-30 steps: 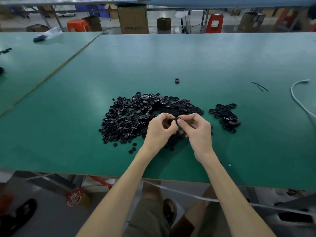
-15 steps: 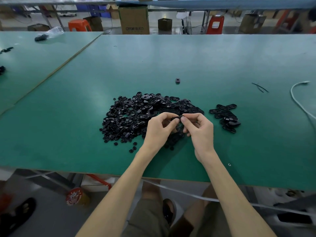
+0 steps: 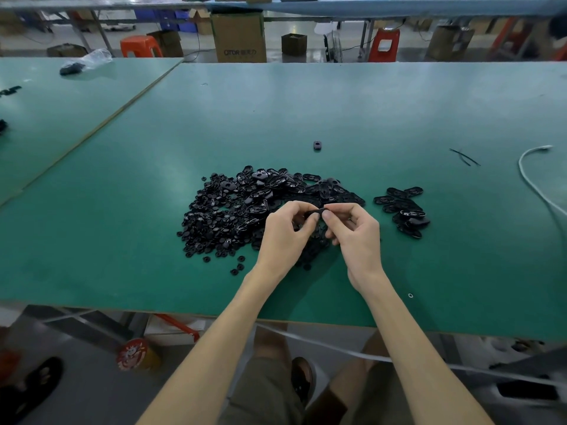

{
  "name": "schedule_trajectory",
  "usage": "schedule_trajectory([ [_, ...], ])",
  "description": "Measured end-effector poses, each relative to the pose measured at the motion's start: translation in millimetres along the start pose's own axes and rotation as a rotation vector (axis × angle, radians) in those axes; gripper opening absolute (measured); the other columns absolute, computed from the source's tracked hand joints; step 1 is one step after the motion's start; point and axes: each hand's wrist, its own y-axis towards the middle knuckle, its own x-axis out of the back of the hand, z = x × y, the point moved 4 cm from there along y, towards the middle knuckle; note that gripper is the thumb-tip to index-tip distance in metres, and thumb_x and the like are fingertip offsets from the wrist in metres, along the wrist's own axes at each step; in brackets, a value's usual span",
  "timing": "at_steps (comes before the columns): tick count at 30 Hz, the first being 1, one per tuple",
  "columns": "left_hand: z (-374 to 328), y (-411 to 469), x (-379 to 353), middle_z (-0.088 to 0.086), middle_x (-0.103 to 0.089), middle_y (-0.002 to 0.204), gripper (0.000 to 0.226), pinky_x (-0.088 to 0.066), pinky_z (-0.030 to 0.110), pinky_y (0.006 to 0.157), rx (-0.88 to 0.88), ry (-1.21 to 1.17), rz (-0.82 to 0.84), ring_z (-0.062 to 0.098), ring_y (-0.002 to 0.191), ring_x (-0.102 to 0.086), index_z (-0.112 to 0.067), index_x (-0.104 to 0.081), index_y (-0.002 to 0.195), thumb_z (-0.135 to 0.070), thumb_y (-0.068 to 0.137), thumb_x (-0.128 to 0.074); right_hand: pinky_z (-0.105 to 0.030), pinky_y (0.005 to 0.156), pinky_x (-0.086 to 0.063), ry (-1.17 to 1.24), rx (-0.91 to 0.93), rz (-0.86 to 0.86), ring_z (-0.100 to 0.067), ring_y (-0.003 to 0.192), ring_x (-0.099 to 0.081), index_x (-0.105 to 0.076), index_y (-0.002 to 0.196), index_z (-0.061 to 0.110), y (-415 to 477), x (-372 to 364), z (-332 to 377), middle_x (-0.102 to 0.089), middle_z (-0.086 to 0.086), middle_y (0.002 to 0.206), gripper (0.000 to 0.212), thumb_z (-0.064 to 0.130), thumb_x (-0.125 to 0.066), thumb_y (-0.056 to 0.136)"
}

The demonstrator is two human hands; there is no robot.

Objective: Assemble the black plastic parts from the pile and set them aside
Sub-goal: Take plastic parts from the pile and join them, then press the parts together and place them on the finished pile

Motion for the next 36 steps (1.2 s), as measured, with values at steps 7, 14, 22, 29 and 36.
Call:
schedule_trajectory([
  [7, -29.0, 13.9, -1.5, -0.011, -0.065, 0.099, 0.006, -0.039, 0.038, 0.101, -0.081, 0.156, -0.076, 0.008, 0.09, -0.063, -0.026, -0.073, 0.101, -0.024, 0.096, -0.073, -0.024, 0.058, -0.052, -0.026, -0.003, -0.029, -0.01, 0.069, -0.068, -0.069, 0.114, 0.014, 1.1, -0.2, -0.9, -0.076, 0.0, 0.095, 0.016, 0.007, -0.069, 0.099],
  [14, -71.0, 53.1, -51.9, -0.014, -0.072, 0.087, 0.005, -0.023, 0.037, 0.088, -0.031, 0.28, 0.149, 0.011, 0.097, -0.062, -0.031, -0.075, 0.096, -0.034, 0.095, -0.071, -0.028, 0.061, -0.047, 0.016, -0.032, 0.006, -0.011, 0.07, -0.057, -0.068, 0.1, 0.013, 1.5, -2.9, 3.4, -0.072, 0.003, 0.08, 0.018, -0.004, -0.061, 0.099],
  [22, -86.1, 65.8, -104.2, -0.002, -0.076, 0.11, 0.017, -0.032, 0.041, 0.108, -0.061, 0.353, 0.373, 0.02, 0.109, -0.066, -0.017, -0.075, 0.112, -0.023, 0.099, -0.067, -0.028, 0.077, -0.037, 0.537, -0.393, -0.099, -0.019, 0.087, -0.047, -0.051, 0.135, -0.002, -2.6, -0.1, 1.4, -0.051, -0.014, 0.092, 0.037, 0.009, -0.025, 0.111],
  [29, -70.2, 61.4, -90.3, 0.005, -0.077, 0.115, 0.025, -0.052, 0.039, 0.102, 0.011, 0.138, 0.31, 0.018, 0.109, -0.07, -0.007, -0.07, 0.123, -0.011, 0.103, -0.055, -0.042, 0.075, -0.033, 0.079, -0.175, -0.07, -0.025, 0.085, -0.039, -0.062, 0.091, -0.008, -4.6, -2.4, 7.5, -0.053, -0.012, 0.082, 0.03, 0.016, -0.051, 0.076],
  [36, -48.0, 50.6, -46.9, 0.001, -0.075, 0.11, 0.023, -0.054, 0.04, 0.097, 0.015, 0.202, 0.159, 0.017, 0.102, -0.068, -0.012, -0.07, 0.117, -0.008, 0.101, -0.054, -0.025, 0.059, -0.05, -0.15, -0.049, 0.005, -0.009, 0.066, -0.062, -0.07, 0.096, 0.012, -0.3, -1.3, 4.6, -0.074, 0.002, 0.079, 0.018, -0.004, -0.061, 0.094],
])
